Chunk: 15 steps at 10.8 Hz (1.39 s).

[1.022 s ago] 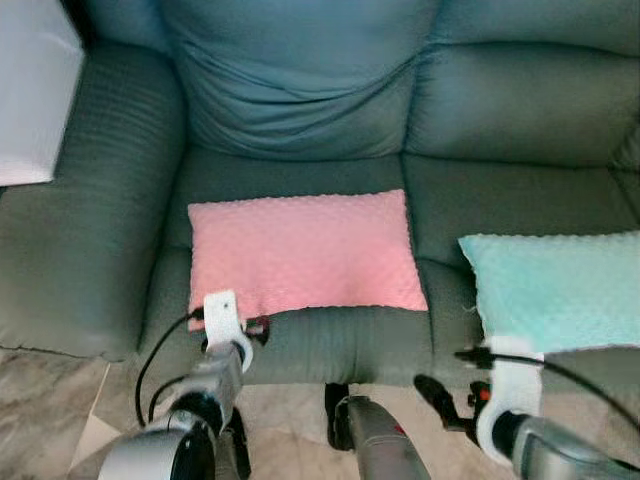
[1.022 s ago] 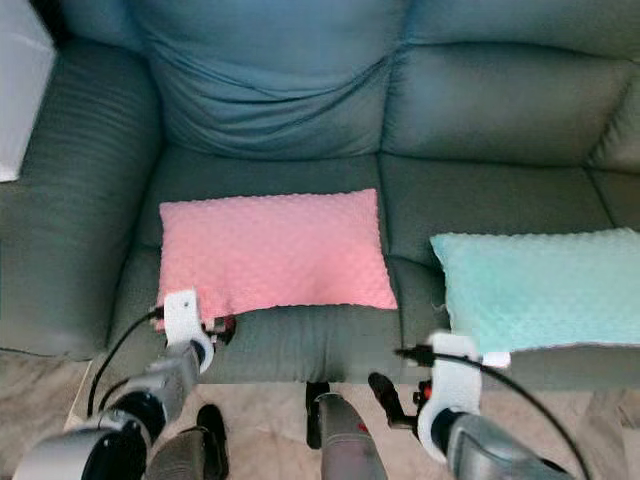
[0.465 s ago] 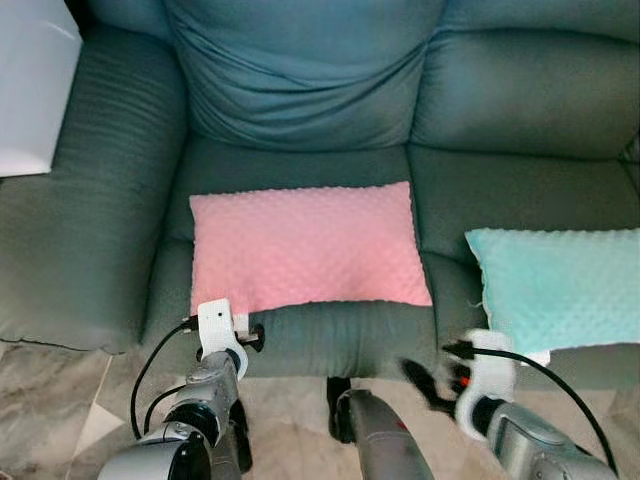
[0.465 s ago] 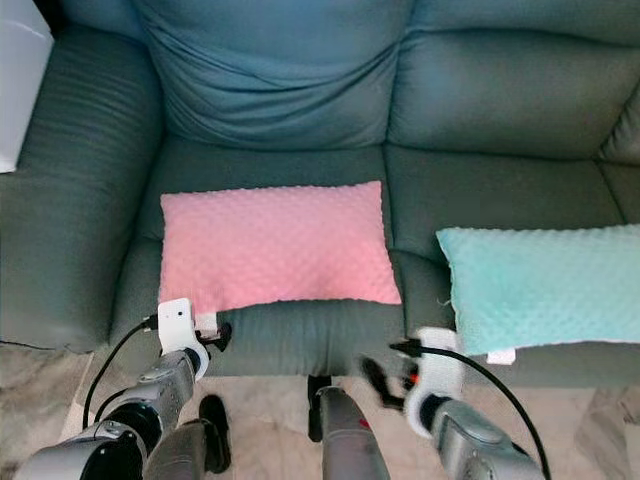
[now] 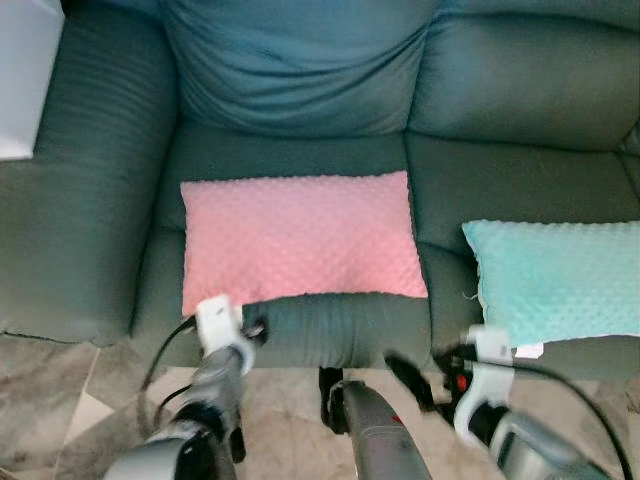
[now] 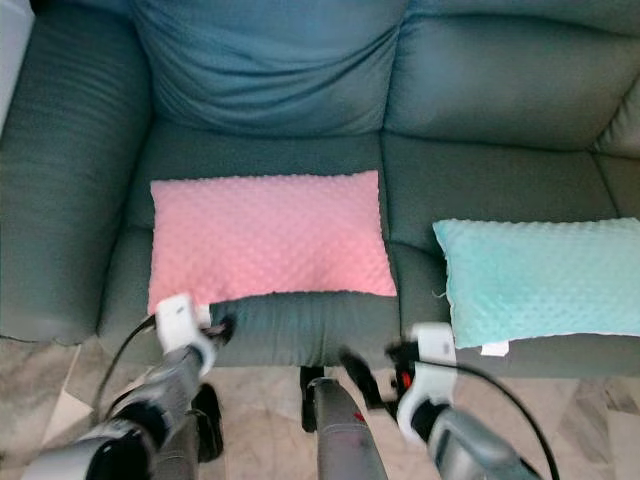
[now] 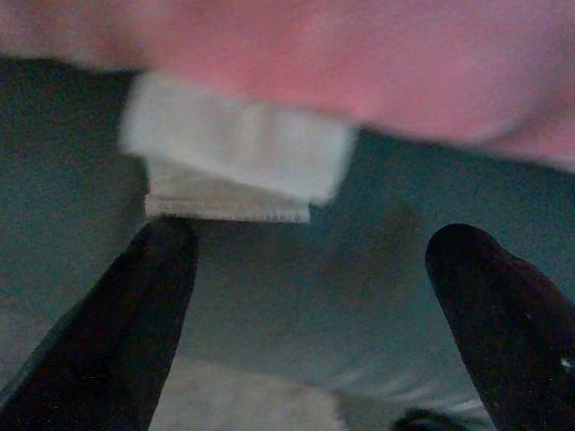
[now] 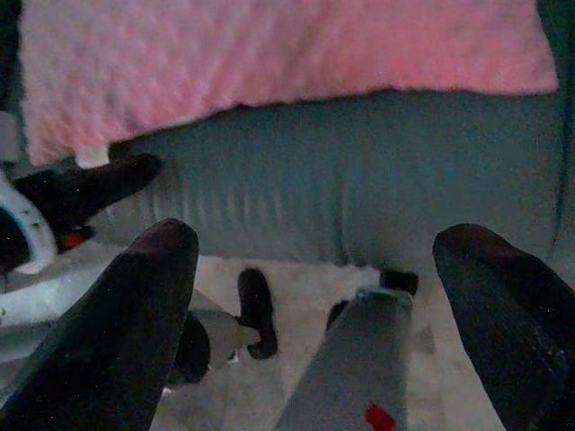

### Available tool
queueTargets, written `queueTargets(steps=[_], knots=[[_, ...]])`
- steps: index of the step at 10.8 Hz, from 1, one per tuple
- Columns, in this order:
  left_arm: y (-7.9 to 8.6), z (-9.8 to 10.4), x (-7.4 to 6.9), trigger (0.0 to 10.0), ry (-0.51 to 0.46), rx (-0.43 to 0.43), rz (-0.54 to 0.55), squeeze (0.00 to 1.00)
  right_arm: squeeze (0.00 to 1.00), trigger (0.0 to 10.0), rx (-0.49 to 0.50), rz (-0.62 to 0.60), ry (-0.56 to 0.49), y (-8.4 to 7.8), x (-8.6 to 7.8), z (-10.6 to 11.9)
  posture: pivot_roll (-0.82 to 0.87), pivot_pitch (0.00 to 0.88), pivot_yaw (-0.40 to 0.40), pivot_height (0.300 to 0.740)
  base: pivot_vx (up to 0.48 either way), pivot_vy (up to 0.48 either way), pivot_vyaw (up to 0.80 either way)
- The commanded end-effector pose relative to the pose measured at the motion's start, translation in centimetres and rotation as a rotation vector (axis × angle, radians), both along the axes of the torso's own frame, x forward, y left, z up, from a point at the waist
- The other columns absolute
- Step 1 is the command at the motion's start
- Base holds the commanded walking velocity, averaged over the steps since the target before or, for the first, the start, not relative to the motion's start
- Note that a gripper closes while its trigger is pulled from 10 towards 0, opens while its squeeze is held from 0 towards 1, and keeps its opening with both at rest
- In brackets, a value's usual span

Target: Move the pillow to the sofa

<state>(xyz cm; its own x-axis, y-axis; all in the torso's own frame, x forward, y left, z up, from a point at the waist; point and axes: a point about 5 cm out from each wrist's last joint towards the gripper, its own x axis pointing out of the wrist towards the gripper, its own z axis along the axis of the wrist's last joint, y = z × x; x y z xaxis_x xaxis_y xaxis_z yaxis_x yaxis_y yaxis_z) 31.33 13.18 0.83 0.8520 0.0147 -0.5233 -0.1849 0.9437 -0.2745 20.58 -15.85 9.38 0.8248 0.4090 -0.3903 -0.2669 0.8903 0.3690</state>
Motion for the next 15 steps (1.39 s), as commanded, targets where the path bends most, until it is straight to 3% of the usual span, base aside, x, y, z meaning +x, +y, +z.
queueTargets(steps=[1,3,6,9,12,15], knots=[[-0.3,-0.8,-0.8,10.0,0.036,-0.019,0.012,0.00,0.00,10.0,0.004,-0.017,0.027,-0.4,-0.6,-0.3,-0.46,0.529,-0.115,0.740,0.000,0.000,0.00],[-0.4,1.0,0.9,10.0,-0.030,-0.018,0.029,0.00,0.00,10.0,-0.009,-0.002,0.023,-0.3,-0.6,-0.2,-0.44,0.518,-0.111,0.740,0.000,0.000,0.00],[1.3,2.8,2.3,10.0,-0.104,0.029,0.067,0.00,0.00,10.0,-0.001,0.010,-0.012,0.3,-0.2,0.3,-0.44,0.493,-0.100,0.740,0.000,0.000,0.00],[1.0,3.7,3.1,10.0,-0.130,0.038,0.043,0.00,0.00,10.0,-0.001,0.010,-0.002,0.0,-0.3,0.1,-0.41,0.482,-0.094,0.740,0.000,0.000,0.00],[0.5,0.1,-0.1,10.0,-0.057,0.004,0.040,0.00,0.00,10.0,0.009,0.032,-0.005,0.9,0.7,-0.4,-0.34,0.453,-0.067,0.740,0.000,0.000,0.00],[0.7,-1.2,-3.1,10.0,-0.163,0.025,-0.066,0.00,0.00,10.0,-0.056,0.021,0.066,0.7,1.5,-3.9,-0.22,0.400,-0.013,0.740,0.000,0.000,0.00]])
